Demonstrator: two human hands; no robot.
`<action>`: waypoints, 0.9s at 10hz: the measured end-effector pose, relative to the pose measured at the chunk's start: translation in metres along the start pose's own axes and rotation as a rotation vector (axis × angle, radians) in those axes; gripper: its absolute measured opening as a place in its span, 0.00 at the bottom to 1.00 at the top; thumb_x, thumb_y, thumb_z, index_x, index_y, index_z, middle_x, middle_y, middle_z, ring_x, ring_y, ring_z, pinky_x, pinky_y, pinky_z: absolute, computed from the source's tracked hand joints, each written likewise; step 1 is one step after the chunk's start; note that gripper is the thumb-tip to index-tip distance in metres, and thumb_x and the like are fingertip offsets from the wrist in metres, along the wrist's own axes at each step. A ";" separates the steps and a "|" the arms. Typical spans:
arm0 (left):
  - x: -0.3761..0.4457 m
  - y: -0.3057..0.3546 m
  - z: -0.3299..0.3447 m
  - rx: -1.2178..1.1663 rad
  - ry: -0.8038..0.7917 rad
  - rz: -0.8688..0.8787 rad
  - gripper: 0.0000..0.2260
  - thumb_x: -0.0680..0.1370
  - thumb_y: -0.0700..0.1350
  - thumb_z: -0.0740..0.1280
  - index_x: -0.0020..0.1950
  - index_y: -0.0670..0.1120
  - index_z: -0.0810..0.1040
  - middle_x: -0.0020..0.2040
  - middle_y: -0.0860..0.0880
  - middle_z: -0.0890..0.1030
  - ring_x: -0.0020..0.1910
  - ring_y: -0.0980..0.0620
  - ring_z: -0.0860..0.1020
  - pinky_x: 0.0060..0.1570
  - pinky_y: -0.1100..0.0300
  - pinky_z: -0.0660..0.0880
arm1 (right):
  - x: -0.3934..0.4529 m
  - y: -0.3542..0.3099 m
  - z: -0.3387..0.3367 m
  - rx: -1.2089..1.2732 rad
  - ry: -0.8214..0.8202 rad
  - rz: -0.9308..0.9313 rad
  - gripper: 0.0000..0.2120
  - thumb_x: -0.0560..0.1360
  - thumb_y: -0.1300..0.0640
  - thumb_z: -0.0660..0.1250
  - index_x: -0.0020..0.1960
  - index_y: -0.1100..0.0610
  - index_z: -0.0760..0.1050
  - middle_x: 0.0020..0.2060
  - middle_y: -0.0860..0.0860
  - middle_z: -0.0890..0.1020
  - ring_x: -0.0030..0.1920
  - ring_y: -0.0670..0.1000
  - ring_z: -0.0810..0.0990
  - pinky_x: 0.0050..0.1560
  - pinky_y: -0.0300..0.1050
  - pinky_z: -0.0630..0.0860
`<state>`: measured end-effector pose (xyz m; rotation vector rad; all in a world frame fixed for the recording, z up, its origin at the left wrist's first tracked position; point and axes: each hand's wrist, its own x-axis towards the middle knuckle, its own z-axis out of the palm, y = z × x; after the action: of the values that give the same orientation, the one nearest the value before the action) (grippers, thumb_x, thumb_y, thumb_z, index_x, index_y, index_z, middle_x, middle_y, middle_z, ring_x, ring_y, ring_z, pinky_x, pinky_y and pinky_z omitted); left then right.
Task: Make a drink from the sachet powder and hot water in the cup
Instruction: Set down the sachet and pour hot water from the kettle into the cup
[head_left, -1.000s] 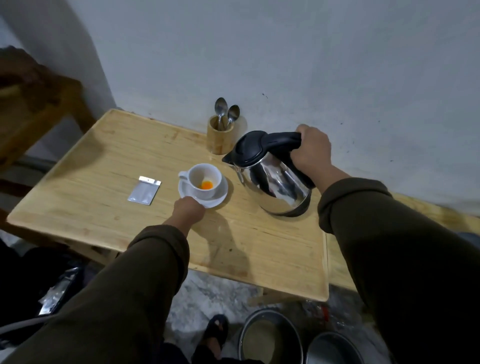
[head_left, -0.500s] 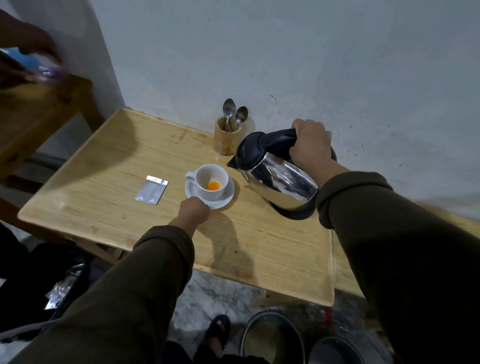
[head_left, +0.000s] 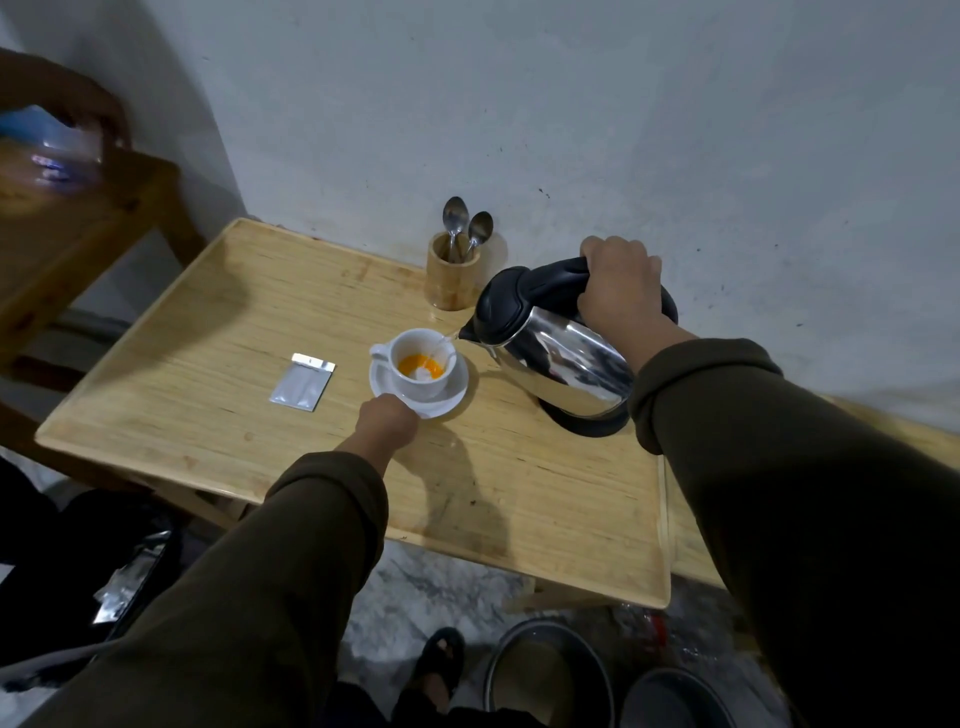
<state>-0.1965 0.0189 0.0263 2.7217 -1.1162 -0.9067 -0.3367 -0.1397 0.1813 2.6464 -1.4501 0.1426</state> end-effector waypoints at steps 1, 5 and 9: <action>0.000 0.000 0.000 -0.005 -0.001 0.004 0.15 0.81 0.43 0.54 0.64 0.38 0.72 0.63 0.41 0.77 0.64 0.44 0.75 0.62 0.55 0.69 | 0.000 0.000 0.000 -0.016 0.008 -0.007 0.12 0.74 0.67 0.61 0.57 0.61 0.71 0.53 0.60 0.77 0.55 0.60 0.74 0.56 0.53 0.69; 0.002 0.000 0.002 -0.035 0.002 -0.019 0.15 0.81 0.42 0.55 0.63 0.38 0.73 0.63 0.41 0.77 0.63 0.43 0.75 0.62 0.55 0.70 | -0.001 -0.001 -0.001 -0.034 -0.005 -0.003 0.13 0.74 0.66 0.62 0.58 0.61 0.70 0.54 0.60 0.77 0.57 0.60 0.73 0.57 0.53 0.70; 0.007 0.001 0.004 -0.047 -0.011 -0.045 0.15 0.80 0.43 0.56 0.63 0.38 0.73 0.62 0.41 0.78 0.63 0.43 0.75 0.61 0.55 0.71 | 0.001 -0.002 -0.003 -0.048 -0.011 0.001 0.13 0.75 0.66 0.62 0.59 0.61 0.70 0.54 0.60 0.76 0.57 0.60 0.73 0.58 0.53 0.69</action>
<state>-0.1952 0.0145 0.0200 2.7178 -1.0262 -0.9420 -0.3342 -0.1394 0.1846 2.6124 -1.4391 0.0926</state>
